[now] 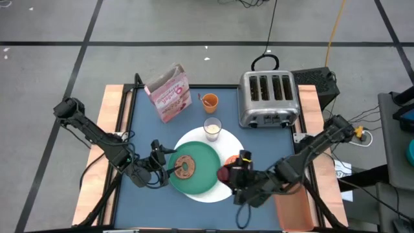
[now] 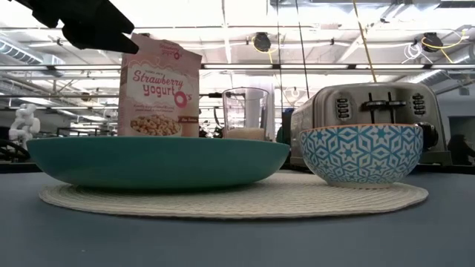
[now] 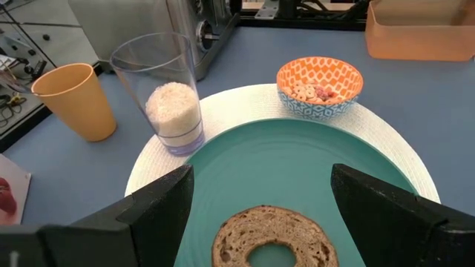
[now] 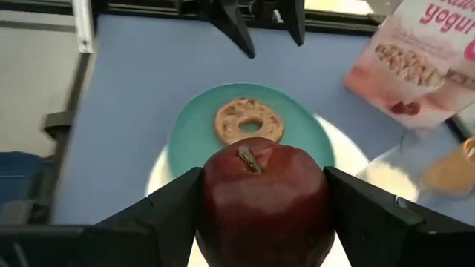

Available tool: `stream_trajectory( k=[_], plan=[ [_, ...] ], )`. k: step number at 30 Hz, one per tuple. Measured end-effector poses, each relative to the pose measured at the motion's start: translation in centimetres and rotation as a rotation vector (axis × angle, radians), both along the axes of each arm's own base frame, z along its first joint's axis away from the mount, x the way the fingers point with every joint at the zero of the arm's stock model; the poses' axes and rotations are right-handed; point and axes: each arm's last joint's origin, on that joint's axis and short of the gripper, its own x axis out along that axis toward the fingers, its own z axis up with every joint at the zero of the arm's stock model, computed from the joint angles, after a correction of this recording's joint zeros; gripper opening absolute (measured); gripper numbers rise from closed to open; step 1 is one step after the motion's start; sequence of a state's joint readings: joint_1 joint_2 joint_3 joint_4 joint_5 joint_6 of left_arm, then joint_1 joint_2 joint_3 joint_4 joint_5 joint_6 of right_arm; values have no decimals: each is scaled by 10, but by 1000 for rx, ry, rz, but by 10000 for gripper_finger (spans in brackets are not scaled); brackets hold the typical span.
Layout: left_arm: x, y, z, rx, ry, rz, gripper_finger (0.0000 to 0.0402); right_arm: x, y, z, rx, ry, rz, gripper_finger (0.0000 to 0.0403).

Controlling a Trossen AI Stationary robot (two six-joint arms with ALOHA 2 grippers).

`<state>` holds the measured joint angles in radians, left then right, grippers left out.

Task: Arrange a breakfast setting
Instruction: Put the apple on the green plate

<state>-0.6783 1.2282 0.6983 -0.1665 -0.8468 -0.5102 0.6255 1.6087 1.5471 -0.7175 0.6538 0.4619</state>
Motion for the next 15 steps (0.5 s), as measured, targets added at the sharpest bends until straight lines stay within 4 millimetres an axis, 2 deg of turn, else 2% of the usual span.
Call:
stream_trajectory(
  k=[8, 12, 15],
  plan=[
    [0, 0, 0, 3, 1, -2, 321, 38, -8, -30, -46, 64, 43, 258],
    [0, 0, 0, 5, 1, -2, 321, 54, -12, -31, -22, 33, 145, 258],
    [0, 0, 0, 4, 1, -2, 321, 64, -23, -30, 20, 30, 201, 258]
  ],
)
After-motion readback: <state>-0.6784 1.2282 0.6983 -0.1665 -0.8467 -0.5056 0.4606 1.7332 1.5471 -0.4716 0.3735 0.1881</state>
